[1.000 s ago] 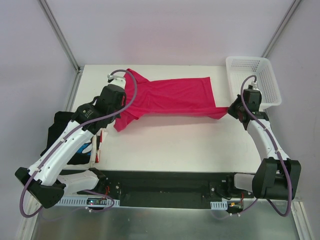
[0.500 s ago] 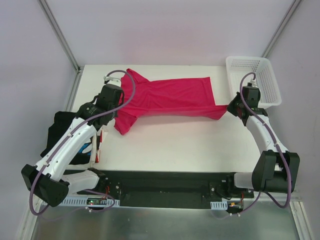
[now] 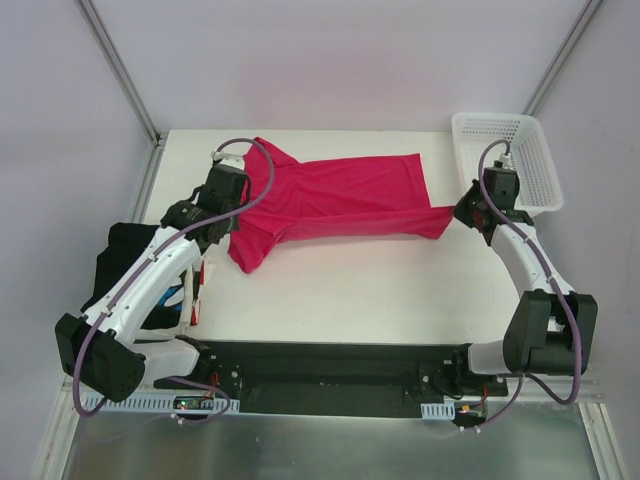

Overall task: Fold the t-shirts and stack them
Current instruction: Grap the side of the flattened tshirt closest away from the robot with both arms, then fold the flattened tshirt in 1/3 of the way

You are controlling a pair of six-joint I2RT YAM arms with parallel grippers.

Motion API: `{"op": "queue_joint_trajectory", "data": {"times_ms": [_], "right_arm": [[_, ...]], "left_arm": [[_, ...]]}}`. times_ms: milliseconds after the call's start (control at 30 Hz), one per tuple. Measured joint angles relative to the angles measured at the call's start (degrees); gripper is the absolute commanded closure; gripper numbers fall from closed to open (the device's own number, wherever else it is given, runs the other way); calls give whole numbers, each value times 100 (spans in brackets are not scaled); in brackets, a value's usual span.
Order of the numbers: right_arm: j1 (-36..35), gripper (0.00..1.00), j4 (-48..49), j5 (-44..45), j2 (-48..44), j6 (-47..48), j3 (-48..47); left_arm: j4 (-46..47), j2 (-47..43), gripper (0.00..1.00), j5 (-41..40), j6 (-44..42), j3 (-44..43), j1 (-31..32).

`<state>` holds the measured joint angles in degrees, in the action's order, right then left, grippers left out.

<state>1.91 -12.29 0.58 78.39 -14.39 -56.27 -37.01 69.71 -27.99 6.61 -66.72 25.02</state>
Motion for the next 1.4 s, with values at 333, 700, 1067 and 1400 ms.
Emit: {"op": "queue_joint_trajectory", "data": {"times_ms": [333,700,1067,1400], "right_arm": [[-2,99,61,-234,382,-81,-173],[-195,99,138,-310,737,-162,-422],[-271,99,160,-302,942,-160,-664],[-271,99,160,-299,1493,-160,-914]], "left_arm": [[87,92,100,61,-17,0,-111],[114,103,100,76,-96,4,-260],[232,240,100,192,-120,13,-413],[267,953,100,358,-118,-46,-527]]}}
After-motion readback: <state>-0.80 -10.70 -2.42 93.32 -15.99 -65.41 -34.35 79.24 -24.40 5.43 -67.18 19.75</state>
